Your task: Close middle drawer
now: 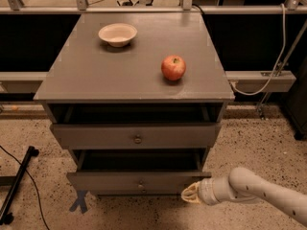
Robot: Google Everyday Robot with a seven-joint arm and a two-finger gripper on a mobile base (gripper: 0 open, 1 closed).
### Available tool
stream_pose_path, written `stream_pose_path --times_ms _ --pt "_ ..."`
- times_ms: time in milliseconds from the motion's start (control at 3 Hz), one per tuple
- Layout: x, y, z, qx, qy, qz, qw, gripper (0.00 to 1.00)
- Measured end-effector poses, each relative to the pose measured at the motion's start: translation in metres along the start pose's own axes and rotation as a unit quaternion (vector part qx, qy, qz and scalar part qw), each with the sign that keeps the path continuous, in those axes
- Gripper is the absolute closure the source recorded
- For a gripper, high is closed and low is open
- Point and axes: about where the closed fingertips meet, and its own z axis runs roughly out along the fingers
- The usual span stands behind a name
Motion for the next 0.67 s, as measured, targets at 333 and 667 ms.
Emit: stream_pose_path --times_ms 333,667 --pt "-0.004 -0.018 0.013 0.002 -0.01 -0.007 0.9999 1.0" --pt "-0.015 -0.039 0.026 0.006 -0.025 -0.023 0.9994 1.0"
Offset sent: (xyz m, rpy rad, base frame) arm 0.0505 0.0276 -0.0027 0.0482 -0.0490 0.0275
